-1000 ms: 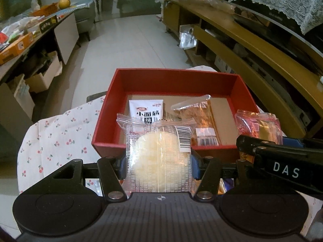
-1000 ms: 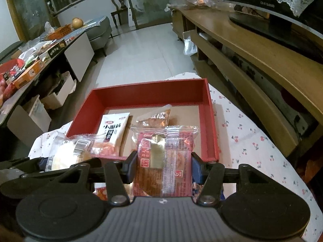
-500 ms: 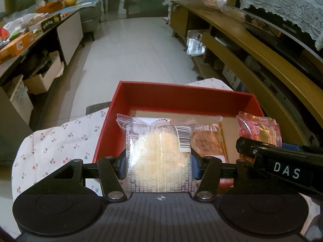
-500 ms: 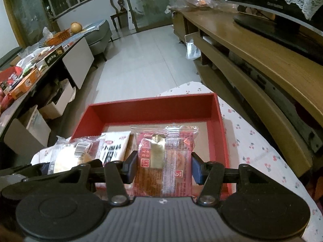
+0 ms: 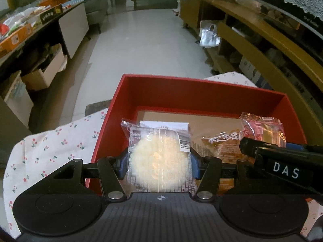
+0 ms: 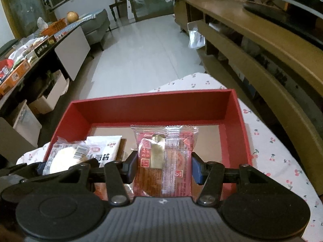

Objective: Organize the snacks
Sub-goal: 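Lower the cake and pastry into the red box and open both tools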

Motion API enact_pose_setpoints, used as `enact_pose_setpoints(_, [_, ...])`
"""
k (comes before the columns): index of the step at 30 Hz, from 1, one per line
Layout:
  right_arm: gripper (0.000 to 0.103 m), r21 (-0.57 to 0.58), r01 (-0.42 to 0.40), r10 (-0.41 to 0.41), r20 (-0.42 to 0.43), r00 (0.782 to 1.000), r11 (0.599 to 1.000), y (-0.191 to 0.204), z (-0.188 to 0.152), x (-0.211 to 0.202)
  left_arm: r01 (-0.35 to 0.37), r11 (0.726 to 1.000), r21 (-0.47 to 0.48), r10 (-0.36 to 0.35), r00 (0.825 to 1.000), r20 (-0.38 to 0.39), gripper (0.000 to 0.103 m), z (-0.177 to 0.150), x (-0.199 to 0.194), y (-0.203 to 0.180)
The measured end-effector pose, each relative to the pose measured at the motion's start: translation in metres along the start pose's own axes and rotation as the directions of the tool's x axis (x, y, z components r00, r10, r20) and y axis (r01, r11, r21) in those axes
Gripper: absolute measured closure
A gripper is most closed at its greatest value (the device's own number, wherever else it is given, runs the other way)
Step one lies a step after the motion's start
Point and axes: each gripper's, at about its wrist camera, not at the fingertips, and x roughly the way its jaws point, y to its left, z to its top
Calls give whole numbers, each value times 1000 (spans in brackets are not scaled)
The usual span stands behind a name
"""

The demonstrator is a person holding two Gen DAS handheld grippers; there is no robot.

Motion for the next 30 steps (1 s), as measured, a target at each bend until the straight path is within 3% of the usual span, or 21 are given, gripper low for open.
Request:
enact_pose_setpoints(5, [42,-21,5,-5,-8,1000,1000,1,-2,5,-3,1000,-6,3,1000,-10,38,-2,2,1])
enact_pose_setpoints(12, [35,-19,17,-17,22,1000,1000,-2,2,-2,0,999,-36,1,1000,6,24,1,-4,6])
enact_pose_setpoints(30, [33,-18,25,-24,79,997,1000,-2,5,-25,25,998,-56,-23,999,37,24,0,-27,5])
